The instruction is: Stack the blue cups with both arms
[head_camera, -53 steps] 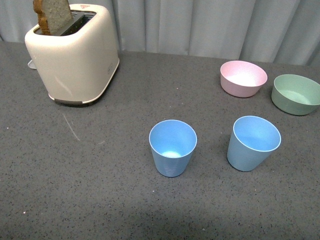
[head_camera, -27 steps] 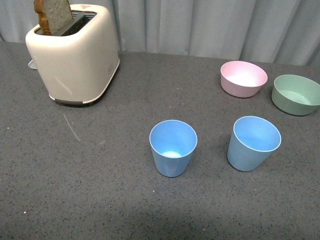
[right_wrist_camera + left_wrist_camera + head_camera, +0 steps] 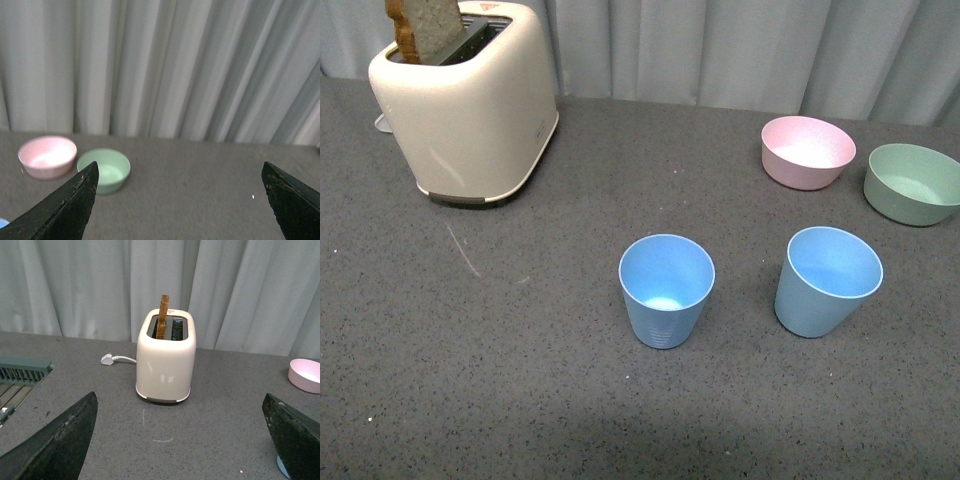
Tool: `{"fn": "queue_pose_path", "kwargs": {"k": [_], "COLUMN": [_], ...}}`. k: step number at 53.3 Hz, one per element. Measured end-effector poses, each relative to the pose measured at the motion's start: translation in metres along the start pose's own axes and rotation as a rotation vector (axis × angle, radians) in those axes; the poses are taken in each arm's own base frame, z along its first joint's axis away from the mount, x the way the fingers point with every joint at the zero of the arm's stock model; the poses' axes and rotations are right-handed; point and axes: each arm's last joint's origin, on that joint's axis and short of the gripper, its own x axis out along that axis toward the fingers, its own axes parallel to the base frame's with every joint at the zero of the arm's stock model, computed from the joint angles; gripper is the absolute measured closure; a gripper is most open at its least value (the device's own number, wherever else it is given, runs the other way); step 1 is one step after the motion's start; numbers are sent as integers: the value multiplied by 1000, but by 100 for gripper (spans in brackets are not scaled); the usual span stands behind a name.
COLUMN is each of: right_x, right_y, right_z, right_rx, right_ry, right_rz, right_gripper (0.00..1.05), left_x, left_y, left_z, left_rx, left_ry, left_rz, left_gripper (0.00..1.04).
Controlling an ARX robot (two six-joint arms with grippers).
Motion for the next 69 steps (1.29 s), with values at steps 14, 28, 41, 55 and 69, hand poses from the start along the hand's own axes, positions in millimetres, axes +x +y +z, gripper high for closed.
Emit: {"fn": "queue_pose_path", "kwargs": {"k": [14,28,41,55,69], "right_x": [57,114,146,161,169], "right_y": [19,45,72,97,120], "right_z": [-5,-12,-28,-47,-63], "right_rx": [12,97,150,143,116], "right_ry": [312,574,809,944,990], "right_rz": [183,330,436,489,525], "right_gripper": [10,10,10,10,10], "left_x": [0,0,0,0,0], "left_y": [0,0,0,0,0], "left_z": [0,0,0,0,0], "left_rx": [0,0,0,0,0], "left_ry": [0,1,1,1,1], "left_rz": [0,0,0,0,0], "left_gripper": [7,7,7,7,7]}}
